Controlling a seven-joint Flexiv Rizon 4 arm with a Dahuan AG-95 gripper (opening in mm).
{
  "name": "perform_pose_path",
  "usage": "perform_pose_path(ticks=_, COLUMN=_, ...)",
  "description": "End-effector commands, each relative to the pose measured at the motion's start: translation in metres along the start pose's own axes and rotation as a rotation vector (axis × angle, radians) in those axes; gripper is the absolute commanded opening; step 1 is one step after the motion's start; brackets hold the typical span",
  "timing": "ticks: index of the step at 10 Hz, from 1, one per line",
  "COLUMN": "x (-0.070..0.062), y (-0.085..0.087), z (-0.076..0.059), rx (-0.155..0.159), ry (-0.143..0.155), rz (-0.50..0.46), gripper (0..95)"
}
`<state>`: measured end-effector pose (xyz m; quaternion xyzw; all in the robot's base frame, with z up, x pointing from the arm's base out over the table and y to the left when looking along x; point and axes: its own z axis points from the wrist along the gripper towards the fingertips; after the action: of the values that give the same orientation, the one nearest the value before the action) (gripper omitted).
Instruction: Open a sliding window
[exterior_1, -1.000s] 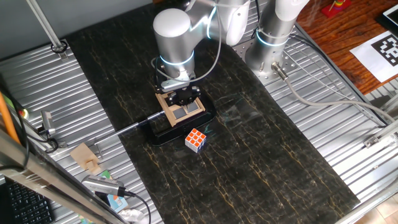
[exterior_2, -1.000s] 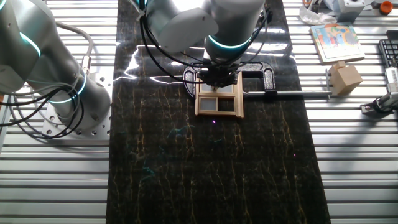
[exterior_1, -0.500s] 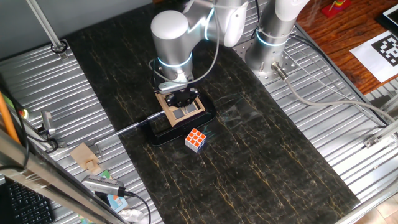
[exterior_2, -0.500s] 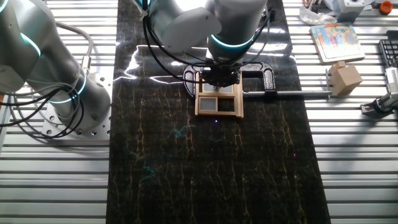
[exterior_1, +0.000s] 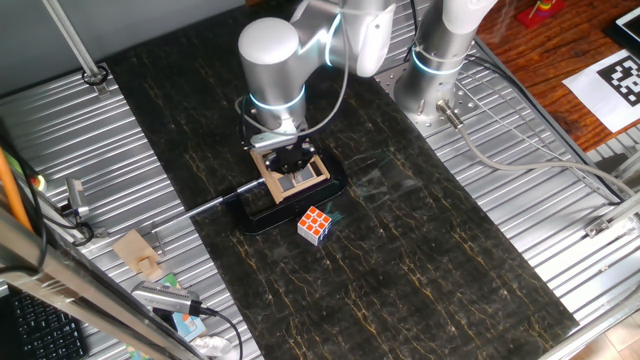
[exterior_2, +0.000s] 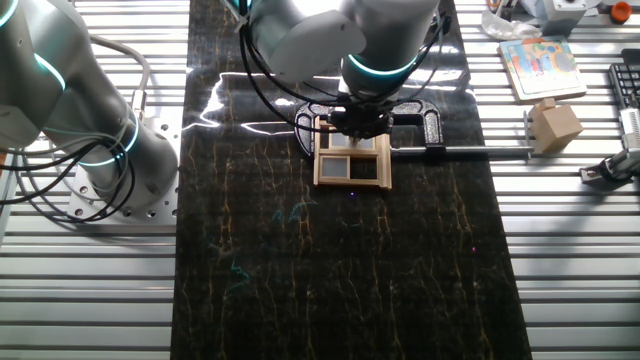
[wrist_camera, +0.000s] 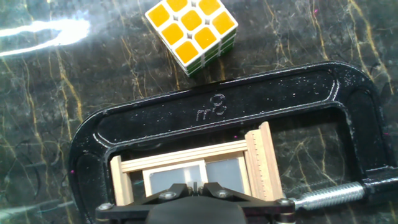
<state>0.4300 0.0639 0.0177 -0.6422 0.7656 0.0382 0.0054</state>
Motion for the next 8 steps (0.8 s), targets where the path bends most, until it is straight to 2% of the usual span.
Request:
perform_pose_path(ticks=1, x=0.0009, y=-0.0029, z=-0.002, rx=0.001, ry=0.008, rz=-0.011, gripper=0.0)
perform_pose_path(ticks=4, x=0.0014, y=-0.0037, z=0.0, rx=-0.005, ry=-0.002, rz=-0.006, gripper=0.0)
perform_pose_path(ticks=8, x=-0.0001, y=-0.0012, z=-0.0089, rx=-0.013, ry=0.013, rz=-0.012, gripper=0.0)
